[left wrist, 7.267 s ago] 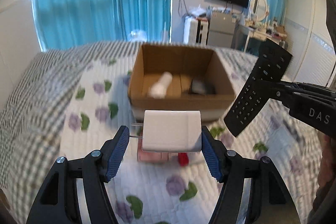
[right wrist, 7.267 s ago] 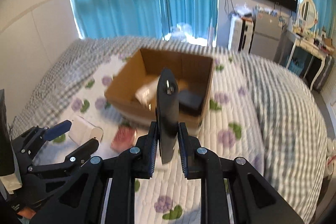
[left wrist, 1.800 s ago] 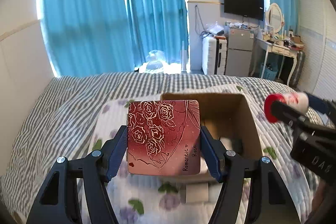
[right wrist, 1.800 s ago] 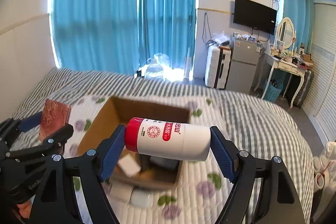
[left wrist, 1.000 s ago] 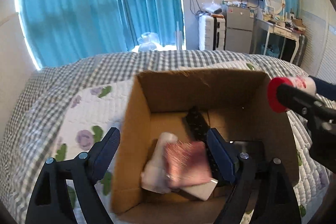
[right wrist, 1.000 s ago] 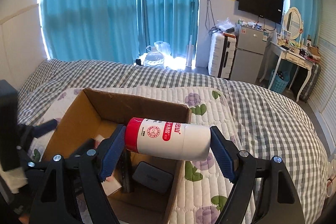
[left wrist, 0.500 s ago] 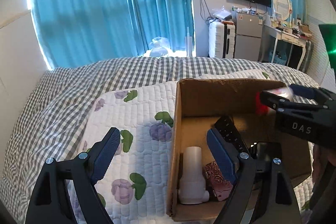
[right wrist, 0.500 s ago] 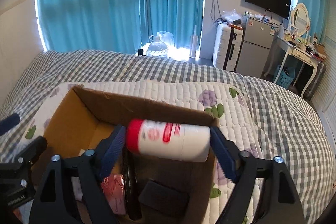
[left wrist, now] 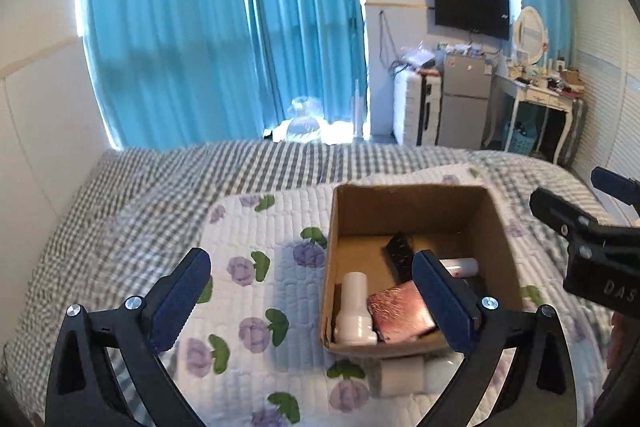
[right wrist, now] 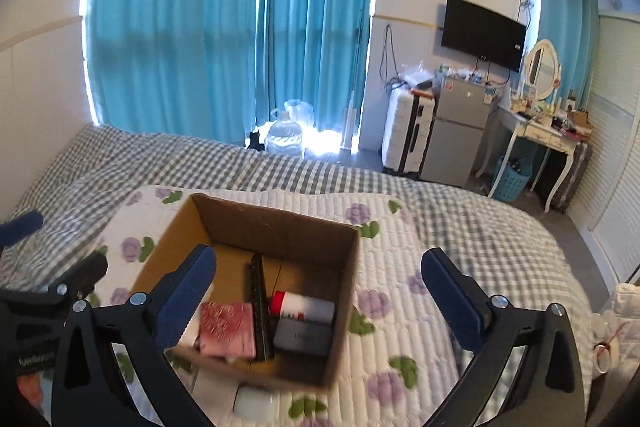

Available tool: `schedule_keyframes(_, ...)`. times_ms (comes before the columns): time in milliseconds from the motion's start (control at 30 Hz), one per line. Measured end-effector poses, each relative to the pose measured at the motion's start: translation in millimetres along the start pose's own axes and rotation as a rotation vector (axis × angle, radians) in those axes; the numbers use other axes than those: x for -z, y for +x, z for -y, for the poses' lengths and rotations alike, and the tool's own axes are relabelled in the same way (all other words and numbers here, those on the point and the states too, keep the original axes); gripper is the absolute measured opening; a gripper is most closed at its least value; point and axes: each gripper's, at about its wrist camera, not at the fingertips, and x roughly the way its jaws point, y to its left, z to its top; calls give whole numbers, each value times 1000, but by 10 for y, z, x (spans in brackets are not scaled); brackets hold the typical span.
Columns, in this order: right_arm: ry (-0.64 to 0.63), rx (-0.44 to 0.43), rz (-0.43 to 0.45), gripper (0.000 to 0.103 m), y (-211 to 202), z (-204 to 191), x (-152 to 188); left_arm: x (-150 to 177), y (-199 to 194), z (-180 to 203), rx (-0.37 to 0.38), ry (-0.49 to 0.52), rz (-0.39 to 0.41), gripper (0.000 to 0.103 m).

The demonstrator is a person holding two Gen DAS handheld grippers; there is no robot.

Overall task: Organize rigid objects
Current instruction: 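Carry the card case and bottle over the box and release them inside, then grasp the white earbud case with the right tool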

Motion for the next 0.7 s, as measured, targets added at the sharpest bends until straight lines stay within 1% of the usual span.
schedule_keyframes(133,-36,25,21,103,-562,-39,-26,-73,-419,5,22,8,29,103)
schedule_keyframes(233,-37,31,39,103,-936,-64,-85,-126,-715,-11,37,8,57,103)
schedule_keyframes(400,-48,58,73,103,-1435,-124,-246,-210,-1087,-66,47,-16,88,103)
schedule_keyframes(467,-51,62,83,103,-1586,-155,-280,-217,-1213,-89,46,-21,99,103)
schedule_keyframes(567,-67,72,81,103,-1727,-225,-265,-163,-1293,-97,31,-17,103,103)
schedule_keyframes(633,-76,74,69,103,-1733,-277,-189,-93,-1271,-90,26,-15,93,103)
schedule_keyframes(700,-80,64,47,103,-1676,-290,-77,41,-1167,-66,18,-7,68,103)
